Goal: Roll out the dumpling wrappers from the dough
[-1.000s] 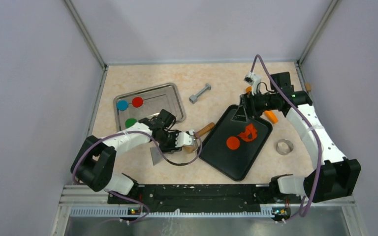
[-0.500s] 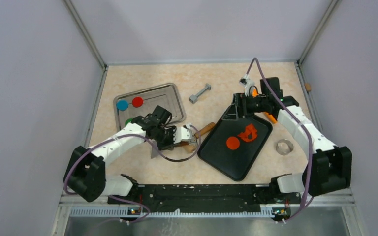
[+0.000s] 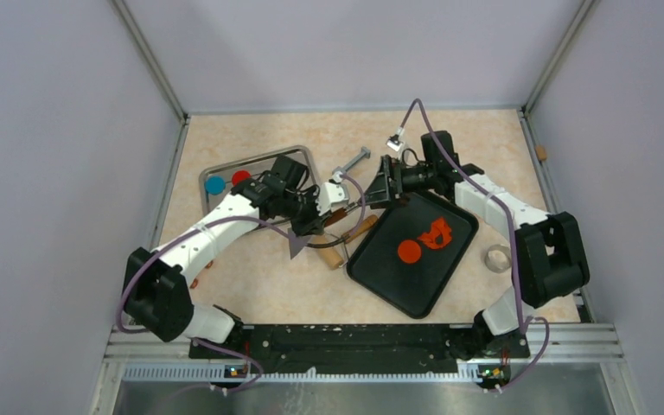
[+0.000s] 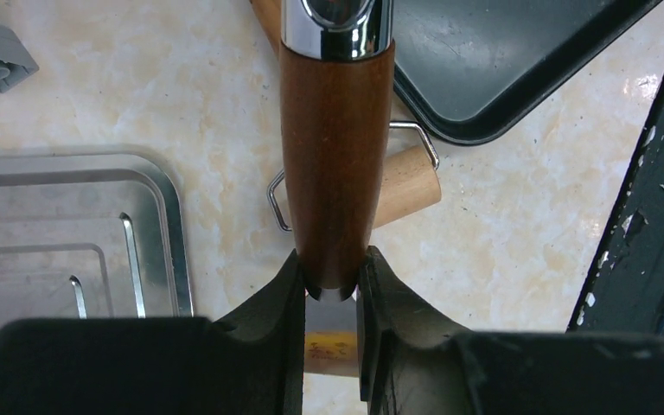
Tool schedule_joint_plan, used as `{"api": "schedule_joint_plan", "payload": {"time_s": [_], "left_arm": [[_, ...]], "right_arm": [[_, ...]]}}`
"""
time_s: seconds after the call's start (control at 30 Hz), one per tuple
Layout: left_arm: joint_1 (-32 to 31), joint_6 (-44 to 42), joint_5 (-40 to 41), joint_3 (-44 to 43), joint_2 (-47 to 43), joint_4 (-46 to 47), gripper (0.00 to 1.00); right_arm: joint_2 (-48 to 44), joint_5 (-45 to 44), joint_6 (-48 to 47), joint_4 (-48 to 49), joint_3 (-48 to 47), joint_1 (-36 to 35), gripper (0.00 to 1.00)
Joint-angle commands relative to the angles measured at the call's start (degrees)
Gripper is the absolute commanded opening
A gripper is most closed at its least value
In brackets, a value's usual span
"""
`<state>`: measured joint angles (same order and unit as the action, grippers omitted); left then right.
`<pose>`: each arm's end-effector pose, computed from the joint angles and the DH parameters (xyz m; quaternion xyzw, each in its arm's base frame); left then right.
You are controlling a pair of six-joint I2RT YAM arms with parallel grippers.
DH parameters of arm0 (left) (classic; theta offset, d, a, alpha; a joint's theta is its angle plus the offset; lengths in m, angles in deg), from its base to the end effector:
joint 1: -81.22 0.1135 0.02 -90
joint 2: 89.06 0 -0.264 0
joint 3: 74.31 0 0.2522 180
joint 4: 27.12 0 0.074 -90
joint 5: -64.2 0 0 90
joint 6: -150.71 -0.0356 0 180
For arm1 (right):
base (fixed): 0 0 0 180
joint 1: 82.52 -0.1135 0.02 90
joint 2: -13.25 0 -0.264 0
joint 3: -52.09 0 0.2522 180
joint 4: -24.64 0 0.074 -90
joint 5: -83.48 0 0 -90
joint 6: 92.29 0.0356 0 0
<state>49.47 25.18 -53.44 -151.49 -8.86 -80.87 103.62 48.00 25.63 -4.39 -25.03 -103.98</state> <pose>0.2334 -0.1639 0.2721 0.5723 0.7368 -0.2196 0.2851 0.3032 0.1504 0.2560 -0.1392 0.8221 0.5308 0.1517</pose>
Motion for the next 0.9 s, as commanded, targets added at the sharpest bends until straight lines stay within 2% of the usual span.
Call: {"api": "schedule_joint_plan", "payload": {"time_s": [0.0, 0.17, 0.3, 0.43, 0.87], "left_arm": [[-0.38, 1.6, -2.8, -5.05, 1.91, 1.32, 0.0], [-1.18, 0.95, -2.82, -7.3, 4.73, 1.48, 0.0], [-1.31, 0.93, -2.82, -9.57, 6.56, 0.96, 0.0], [-1.48, 0.89, -2.54, -11.16, 7.36, 0.54, 0.0], [-3.46, 0.94, -3.04, -11.68, 7.05, 0.45, 0.0]], "right_arm": [[1.38, 5.98, 5.34, 9.37, -3.38, -1.39, 0.84], [2.76, 7.89, 6.19, 10.74, -3.45, -2.27, 0.83], [3.31, 5.5, 2.94, 5.89, -4.44, -2.44, 0.8], [3.17, 1.97, -0.78, 1.69, -4.04, -2.39, 0.74], [5.3, -1.08, -0.07, 3.12, -5.07, -3.1, 0.58]]}}
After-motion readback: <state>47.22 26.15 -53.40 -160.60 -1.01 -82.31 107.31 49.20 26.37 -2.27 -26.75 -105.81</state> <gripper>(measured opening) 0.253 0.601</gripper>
